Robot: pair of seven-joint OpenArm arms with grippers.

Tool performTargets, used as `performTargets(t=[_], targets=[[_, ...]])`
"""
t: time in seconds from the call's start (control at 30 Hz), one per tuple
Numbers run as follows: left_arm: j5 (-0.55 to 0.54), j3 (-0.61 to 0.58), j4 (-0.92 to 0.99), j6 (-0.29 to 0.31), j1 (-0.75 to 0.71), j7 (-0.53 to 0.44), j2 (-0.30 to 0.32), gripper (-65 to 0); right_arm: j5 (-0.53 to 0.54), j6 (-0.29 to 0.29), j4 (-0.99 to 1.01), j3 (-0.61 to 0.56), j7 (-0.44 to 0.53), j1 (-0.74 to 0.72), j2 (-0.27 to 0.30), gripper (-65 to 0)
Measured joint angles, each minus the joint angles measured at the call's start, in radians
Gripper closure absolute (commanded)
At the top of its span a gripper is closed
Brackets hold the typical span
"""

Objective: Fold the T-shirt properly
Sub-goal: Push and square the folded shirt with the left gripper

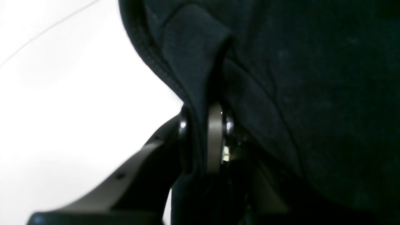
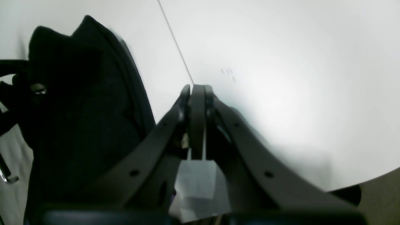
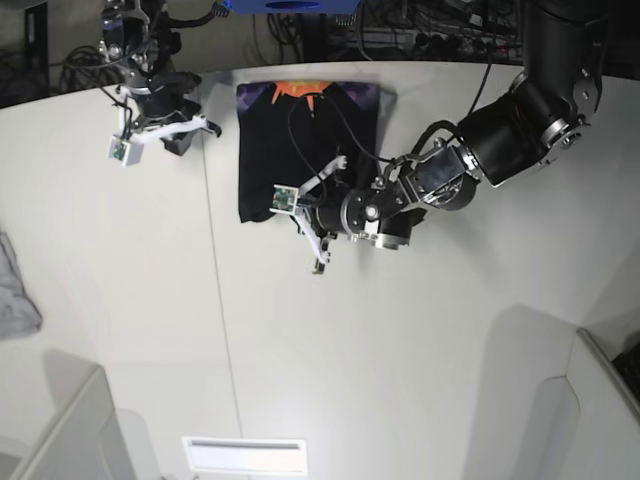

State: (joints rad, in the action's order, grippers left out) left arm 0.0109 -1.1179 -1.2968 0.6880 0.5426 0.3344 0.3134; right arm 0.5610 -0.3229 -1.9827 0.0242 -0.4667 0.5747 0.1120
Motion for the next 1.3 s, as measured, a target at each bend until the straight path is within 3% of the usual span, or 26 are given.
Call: performTargets(t=[0.7,0.73,0.9,1.0,1.07,1.3], targets=[[0.004,-0.011,0.039,0.010,0.056,0.021,-0.033,0.0,0.000,0.000,0.000,-0.003,0.000,-0.001,0.000,0.0],[0.007,-0.014,0.039,0.012,0.063,0.029,-0.033,-2.5,0.000,0.000,0.000,-0.003,0.000,-0.001,0.000,0.0],[0.018,-0.003,0.040,0.004,0.072,0.036,-0.031,-36.0,0.000,0.000,0.000,-0.003,0.000,0.000,0.000,0.0],[0.018,-0.003,0.036,0.002,0.093,0.048,-0.031,-47.2,0.000,0.000,0.000,-0.005,0.000,-0.001,0.000,0.0],[0.018,-0.002,0.036,0.002,0.099,0.048,-0.034,-50.7,0.000,0.000,0.000,-0.005,0.000,0.000,0.000,0.0],[0.023,0.142,0.006,0.019,0.108,0.070,-0.068,-51.2,0.000,0.000,0.000,-0.005,0.000,-0.001,0.000,0.0]])
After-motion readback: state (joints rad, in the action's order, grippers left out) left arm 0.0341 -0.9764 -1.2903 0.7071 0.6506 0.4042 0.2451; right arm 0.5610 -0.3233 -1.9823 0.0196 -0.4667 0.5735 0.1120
